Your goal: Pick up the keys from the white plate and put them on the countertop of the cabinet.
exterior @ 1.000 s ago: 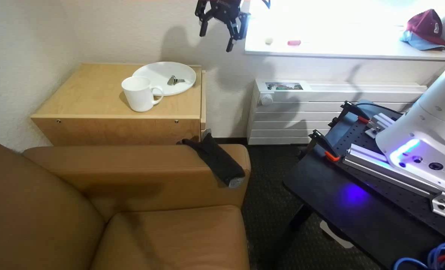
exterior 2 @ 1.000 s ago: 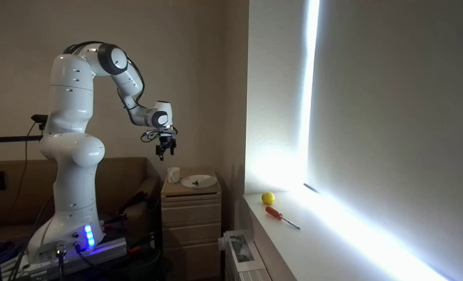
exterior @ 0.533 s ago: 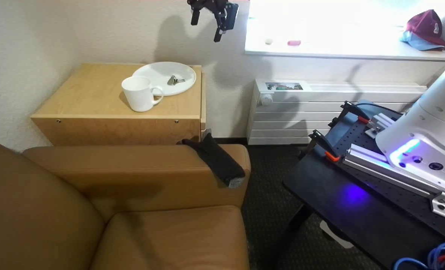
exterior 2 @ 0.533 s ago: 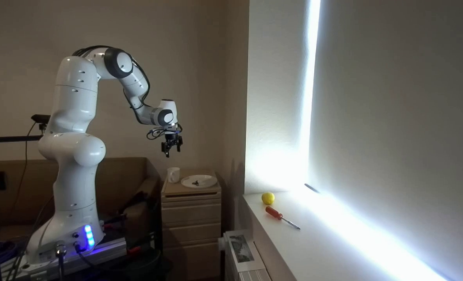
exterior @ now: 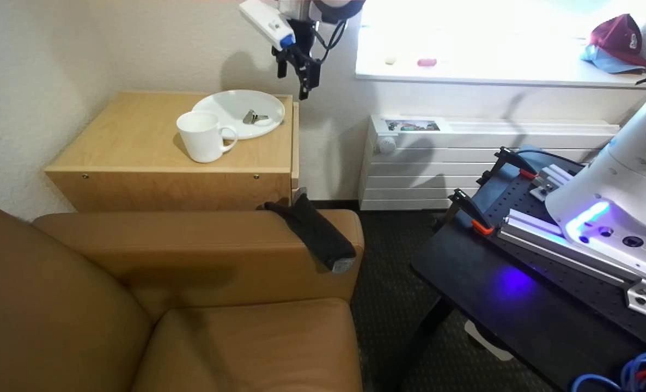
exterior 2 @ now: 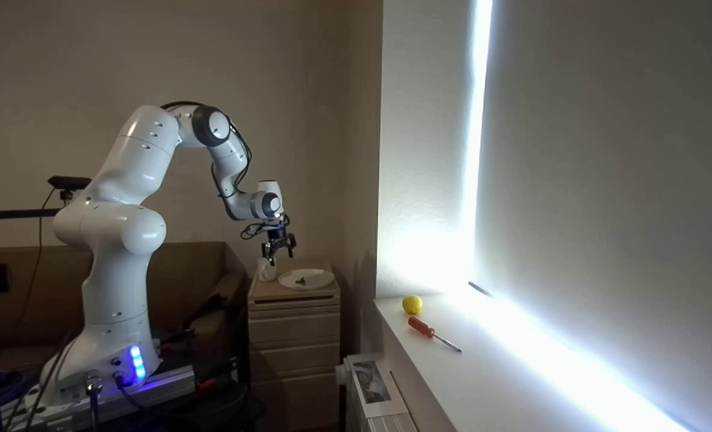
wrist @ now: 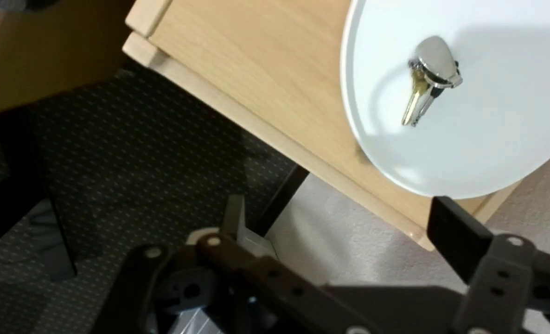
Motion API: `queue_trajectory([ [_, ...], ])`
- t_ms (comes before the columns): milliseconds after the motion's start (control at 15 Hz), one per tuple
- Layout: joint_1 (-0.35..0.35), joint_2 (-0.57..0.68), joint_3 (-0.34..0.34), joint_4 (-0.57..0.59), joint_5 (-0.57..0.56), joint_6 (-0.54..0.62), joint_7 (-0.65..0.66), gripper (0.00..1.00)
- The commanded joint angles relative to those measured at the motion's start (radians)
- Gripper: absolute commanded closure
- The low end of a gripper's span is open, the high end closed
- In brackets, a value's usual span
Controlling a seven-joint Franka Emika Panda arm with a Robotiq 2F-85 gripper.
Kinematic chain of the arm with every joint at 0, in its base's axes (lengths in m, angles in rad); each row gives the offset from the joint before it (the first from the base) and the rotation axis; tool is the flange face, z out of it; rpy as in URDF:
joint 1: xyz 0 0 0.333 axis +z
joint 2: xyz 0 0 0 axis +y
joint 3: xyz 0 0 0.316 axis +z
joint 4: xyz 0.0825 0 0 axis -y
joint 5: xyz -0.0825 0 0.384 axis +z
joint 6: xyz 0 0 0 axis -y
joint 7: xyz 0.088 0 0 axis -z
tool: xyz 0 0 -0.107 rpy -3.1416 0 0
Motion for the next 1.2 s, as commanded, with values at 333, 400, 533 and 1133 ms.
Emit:
queue_trajectory([
  [333, 0.056, 0.151, -0.035, 0.220, 0.108, -0.020, 0.012, 0.00],
  [400, 0.057, 0.151, -0.035, 0.218, 0.108, -0.020, 0.012, 0.00],
  [533, 0.077, 0.193, -0.068, 0.245, 0.082, -0.015, 0.041, 0.00],
  [1133, 0.085, 0.465, -0.098, 0.565, 0.221, 0.028, 0.211, 0.00],
])
